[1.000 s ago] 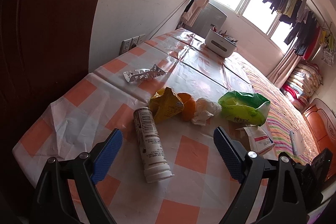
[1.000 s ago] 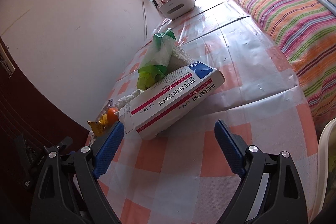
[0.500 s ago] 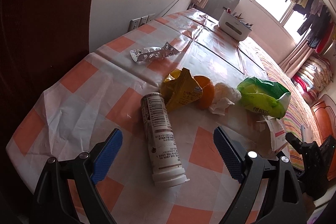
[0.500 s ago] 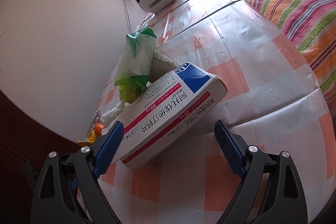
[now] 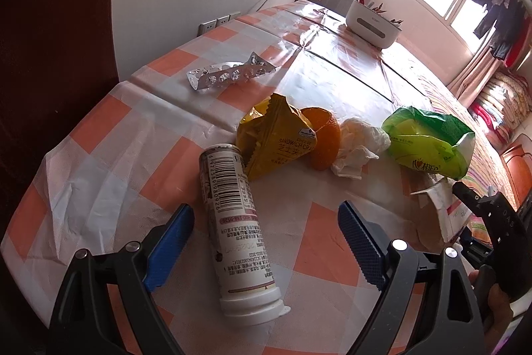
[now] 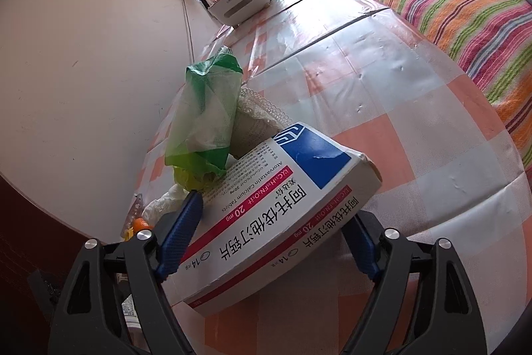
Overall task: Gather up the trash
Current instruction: 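Close the left tool on the white cylindrical bottle while the right tool grasps the white medicine box, then lift the bottle and medicine box and carry both over the cream bin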
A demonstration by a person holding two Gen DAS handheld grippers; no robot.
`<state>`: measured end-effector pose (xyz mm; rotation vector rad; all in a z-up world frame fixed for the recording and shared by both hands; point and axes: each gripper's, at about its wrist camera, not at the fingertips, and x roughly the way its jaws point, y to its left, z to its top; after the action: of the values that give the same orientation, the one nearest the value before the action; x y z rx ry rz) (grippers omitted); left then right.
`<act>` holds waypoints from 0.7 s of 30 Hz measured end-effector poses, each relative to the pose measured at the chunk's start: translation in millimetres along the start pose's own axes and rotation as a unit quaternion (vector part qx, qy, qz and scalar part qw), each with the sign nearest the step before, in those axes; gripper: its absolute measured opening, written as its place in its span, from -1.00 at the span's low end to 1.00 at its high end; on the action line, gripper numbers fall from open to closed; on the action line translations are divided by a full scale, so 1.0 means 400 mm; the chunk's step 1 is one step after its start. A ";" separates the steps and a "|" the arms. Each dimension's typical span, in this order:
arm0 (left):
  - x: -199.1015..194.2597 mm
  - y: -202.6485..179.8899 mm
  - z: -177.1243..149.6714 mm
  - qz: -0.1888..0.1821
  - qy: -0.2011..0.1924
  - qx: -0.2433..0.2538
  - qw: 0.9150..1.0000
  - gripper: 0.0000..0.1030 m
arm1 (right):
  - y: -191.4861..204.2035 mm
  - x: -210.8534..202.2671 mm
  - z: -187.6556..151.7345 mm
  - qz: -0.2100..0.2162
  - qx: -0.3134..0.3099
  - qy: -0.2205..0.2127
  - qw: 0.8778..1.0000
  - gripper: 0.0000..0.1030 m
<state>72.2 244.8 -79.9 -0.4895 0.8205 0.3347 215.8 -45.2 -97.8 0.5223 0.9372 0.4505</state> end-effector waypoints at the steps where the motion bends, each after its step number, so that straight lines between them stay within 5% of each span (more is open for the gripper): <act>1: 0.001 -0.003 -0.001 -0.002 -0.002 0.002 1.000 0.63 | -0.001 -0.003 0.001 0.001 0.000 -0.005 1.000 0.08; 3: -0.002 -0.007 -0.004 -0.002 -0.009 0.003 1.000 0.38 | 0.003 -0.010 0.003 0.000 -0.010 -0.013 1.000 -0.03; 6: 0.004 -0.005 -0.005 -0.009 -0.009 0.001 1.000 -0.39 | 0.000 -0.025 0.002 0.020 -0.009 -0.021 1.000 -0.13; 21: -0.014 -0.021 -0.034 -0.053 -0.014 0.004 0.998 -0.43 | -0.025 -0.133 -0.029 0.057 -0.005 -0.049 0.997 -0.21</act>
<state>64.0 229.8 -81.2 -0.5177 0.7655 0.2386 179.9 -81.2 -75.7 0.5860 0.8132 0.5268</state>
